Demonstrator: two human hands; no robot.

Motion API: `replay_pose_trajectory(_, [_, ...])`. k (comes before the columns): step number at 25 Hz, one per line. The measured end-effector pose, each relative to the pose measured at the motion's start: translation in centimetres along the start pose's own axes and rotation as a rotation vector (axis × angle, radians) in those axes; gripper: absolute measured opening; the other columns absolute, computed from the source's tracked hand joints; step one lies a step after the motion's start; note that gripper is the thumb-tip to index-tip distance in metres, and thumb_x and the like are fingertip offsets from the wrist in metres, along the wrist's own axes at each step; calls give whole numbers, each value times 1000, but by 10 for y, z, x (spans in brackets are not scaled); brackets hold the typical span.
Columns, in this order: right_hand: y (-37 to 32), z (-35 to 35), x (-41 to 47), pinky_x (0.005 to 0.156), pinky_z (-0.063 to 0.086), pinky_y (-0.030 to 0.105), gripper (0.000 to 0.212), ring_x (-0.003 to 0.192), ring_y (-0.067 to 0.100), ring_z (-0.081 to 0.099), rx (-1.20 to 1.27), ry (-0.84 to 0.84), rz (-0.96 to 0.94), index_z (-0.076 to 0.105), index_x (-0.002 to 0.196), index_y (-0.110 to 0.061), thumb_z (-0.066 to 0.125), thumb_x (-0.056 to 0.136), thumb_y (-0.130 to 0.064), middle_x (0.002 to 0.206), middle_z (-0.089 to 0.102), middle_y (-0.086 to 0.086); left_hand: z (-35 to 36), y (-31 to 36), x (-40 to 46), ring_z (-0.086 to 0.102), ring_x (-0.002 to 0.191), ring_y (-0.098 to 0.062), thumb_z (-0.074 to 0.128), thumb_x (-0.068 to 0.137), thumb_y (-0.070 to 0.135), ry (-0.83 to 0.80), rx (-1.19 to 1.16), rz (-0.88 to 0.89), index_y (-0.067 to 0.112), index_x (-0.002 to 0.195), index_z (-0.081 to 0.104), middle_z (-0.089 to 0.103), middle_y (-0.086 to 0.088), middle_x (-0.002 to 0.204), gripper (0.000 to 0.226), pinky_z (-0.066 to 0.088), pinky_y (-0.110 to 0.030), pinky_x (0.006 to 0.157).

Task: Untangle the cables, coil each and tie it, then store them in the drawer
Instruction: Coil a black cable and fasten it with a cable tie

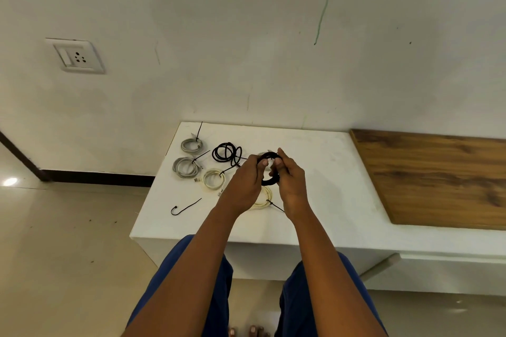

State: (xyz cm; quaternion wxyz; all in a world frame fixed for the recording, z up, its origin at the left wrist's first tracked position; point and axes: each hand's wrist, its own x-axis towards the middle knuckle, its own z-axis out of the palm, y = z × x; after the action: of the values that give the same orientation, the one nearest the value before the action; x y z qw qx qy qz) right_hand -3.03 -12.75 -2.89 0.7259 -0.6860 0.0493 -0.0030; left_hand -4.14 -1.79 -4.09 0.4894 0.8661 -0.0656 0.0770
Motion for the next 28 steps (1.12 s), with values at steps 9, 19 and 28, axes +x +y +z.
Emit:
replay_pose_trajectory(9, [-7,-7,-2,51,41,5,37,49,-4,57,-19,-184,88,61,85,-11,34,102,-28,54,64,-10,-13,-4,-5,50,75,-21,28,103,26,-15,145,34,12,93,43,56,-7,87,23,40,-35,66])
replay_pose_trajectory(19, [0,10,-5,77,46,34,31,48,9,49,388,-201,292,56,78,-11,48,96,-35,47,44,-6,-20,-8,-7,59,84,-21,31,102,24,-18,155,24,9,98,46,58,-4,95,22,48,-35,73])
replay_pose_trajectory(28, [3,25,-9,58,33,21,33,52,11,31,118,-57,352,47,71,-16,44,98,-35,55,32,-4,-59,-66,-13,60,98,-22,54,94,25,78,385,-406,17,102,69,66,-5,105,19,48,-35,84])
